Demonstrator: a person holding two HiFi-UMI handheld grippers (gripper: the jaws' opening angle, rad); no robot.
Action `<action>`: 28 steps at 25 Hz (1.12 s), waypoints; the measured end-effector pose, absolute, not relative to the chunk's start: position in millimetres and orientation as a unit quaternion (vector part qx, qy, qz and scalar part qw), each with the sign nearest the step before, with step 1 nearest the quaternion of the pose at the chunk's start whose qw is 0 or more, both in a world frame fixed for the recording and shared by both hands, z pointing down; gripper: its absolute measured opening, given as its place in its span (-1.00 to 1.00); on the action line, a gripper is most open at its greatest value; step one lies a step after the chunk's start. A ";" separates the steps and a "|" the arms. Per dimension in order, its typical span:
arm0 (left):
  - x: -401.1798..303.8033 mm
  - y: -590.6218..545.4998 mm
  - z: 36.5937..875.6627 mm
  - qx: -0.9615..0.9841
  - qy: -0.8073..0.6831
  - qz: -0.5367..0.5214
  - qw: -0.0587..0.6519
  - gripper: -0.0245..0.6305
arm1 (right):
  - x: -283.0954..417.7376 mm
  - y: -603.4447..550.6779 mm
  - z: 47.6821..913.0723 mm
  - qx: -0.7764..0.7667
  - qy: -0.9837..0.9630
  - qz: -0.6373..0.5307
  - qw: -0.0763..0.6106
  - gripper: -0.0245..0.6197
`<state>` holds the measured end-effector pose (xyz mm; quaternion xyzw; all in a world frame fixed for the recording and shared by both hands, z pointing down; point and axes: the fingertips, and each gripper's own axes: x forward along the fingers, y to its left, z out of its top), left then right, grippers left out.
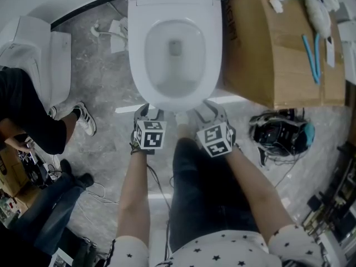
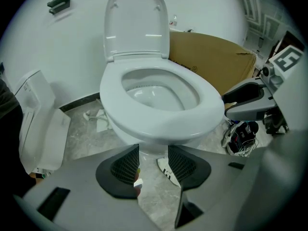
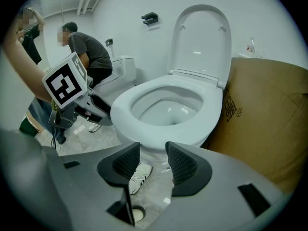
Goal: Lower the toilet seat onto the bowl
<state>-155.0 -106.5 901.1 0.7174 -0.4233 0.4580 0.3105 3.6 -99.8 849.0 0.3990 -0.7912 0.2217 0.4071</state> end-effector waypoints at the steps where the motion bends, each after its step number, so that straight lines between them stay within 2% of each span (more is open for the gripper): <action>1: -155.0 -106.0 902.1 0.716 -0.422 0.460 0.311 -0.35 | 3.5 -99.3 850.6 0.398 -0.790 0.224 0.408 -0.34; 23: -156.4 -103.7 912.4 0.707 -0.428 0.466 0.314 -0.35 | 3.3 -99.3 863.7 0.401 -0.783 0.238 0.411 -0.34; 28: -154.9 -98.1 905.0 0.705 -0.445 0.445 0.328 -0.35 | 3.4 -99.8 857.4 0.409 -0.785 0.248 0.395 -0.34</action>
